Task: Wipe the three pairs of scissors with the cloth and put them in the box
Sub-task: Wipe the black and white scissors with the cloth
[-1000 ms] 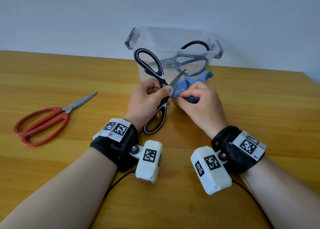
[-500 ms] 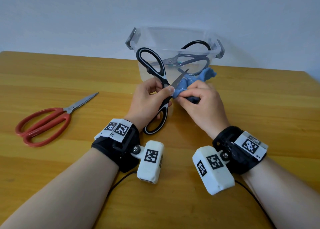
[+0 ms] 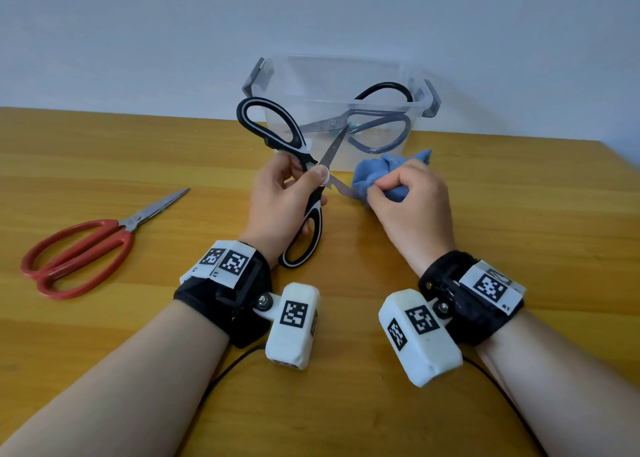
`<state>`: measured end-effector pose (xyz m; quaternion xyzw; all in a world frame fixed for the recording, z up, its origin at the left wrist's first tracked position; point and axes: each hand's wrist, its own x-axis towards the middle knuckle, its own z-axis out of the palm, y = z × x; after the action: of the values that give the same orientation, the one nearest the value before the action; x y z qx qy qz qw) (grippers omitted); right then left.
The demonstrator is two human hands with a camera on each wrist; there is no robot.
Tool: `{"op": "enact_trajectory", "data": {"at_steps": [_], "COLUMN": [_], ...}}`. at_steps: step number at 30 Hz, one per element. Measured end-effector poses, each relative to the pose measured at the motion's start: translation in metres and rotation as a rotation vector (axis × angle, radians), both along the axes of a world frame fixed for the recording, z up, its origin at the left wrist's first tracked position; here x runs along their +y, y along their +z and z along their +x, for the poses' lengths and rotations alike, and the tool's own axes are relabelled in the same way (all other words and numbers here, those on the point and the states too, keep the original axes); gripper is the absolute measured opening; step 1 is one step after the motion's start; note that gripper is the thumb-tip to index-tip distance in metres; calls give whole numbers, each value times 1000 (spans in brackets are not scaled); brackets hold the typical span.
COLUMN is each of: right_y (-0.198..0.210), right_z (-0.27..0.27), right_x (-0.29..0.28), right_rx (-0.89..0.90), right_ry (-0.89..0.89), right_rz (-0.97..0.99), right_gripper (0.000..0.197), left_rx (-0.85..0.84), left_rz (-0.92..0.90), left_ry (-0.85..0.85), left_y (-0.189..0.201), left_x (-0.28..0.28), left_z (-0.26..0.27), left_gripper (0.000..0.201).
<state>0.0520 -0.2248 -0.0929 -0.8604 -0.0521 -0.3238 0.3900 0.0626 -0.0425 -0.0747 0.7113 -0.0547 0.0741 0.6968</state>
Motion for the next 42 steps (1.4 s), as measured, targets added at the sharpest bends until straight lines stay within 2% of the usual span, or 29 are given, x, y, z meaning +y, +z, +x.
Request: {"op": "enact_trajectory", "data": {"at_steps": [4, 8, 15, 19, 23, 26, 30, 33, 35, 39, 42], "right_y": [6, 6, 8, 4, 0, -3, 2, 10, 12, 8, 4], "right_z": [-5, -4, -6, -4, 1, 3, 2, -3, -5, -6, -3], "right_x": [9, 9, 14, 9, 0, -4, -8, -5, -1, 3, 1], "right_rx": [-80, -29, 11, 76, 168, 153, 54, -110, -167, -41, -5], "right_ry": [147, 197, 130, 95, 56, 1, -83, -34, 58, 243, 231], "right_rz": [-74, -131, -119, -56, -75, -38, 122, 159, 101, -60, -35], "right_gripper": [11, 9, 2, 7, 11, 14, 11, 8, 5, 4, 9], "left_rx": [-9, -6, 8, 10, 26, 31, 37, 56, 55, 43, 29], "left_rz": [12, 26, -4, -46, -136, -159, -146, -118, -65, -3, -2], "left_ry": [-35, -87, -79, -56, 9, 48, 48, 19, -23, -97, -104], "left_y": [0, 2, 4, 4, 5, 4, 5, 5, 5, 5, 4], "left_x": [0, 0, 1, 1, 4, 5, 5, 2, 0, -1, 0], "left_z": [-1, -3, -6, -4, -1, -1, -2, -2, -3, -5, -4], "left_gripper": [19, 24, 19, 24, 22, 21, 23, 20, 19, 18, 20]}}
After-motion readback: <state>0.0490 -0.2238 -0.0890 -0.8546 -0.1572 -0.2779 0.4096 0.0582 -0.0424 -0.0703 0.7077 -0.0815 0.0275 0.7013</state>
